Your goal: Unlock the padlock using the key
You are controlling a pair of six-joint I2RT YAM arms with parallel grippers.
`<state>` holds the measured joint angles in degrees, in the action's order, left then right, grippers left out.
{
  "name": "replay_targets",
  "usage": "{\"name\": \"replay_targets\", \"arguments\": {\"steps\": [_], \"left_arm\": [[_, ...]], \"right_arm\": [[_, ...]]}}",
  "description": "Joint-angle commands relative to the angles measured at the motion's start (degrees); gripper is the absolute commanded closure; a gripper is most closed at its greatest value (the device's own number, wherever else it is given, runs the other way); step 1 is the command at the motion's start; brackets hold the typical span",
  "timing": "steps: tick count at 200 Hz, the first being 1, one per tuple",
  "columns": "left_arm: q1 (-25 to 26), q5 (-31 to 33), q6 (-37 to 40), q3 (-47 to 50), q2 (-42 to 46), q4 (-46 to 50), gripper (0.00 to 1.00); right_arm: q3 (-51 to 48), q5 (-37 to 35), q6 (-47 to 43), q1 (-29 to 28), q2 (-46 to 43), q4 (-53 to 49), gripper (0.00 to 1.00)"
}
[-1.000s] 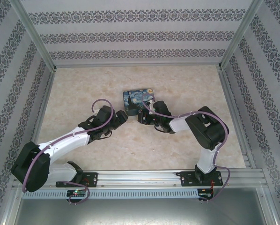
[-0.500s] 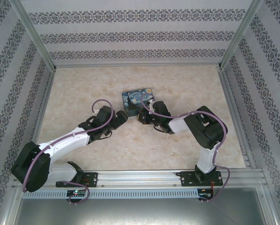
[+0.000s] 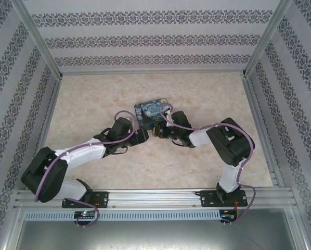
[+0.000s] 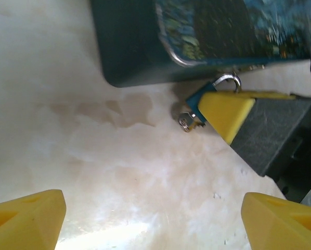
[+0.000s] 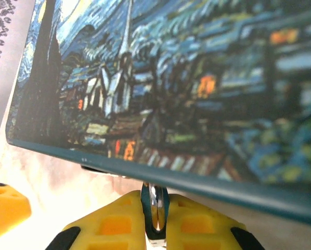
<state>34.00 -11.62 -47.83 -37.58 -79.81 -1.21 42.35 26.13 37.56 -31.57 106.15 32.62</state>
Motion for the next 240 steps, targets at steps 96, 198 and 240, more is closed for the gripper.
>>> {"name": "replay_targets", "arguments": {"steps": [96,198,240], "left_arm": [[-4.6,-20.91,4.97,2.3,-12.23,-26.7,0.5],[-5.53,-21.62,3.37,3.84,-18.32,-34.11,0.62],[-5.6,-19.21,3.42,4.34,-19.22,-33.67,0.65]], "right_arm": [[2.52,16.85,3.1,2.38,1.16,-0.1,1.0],[3.18,19.12,4.61,2.93,1.77,1.12,1.0],[3.22,19.22,4.95,3.01,1.87,1.31,1.0]]}}
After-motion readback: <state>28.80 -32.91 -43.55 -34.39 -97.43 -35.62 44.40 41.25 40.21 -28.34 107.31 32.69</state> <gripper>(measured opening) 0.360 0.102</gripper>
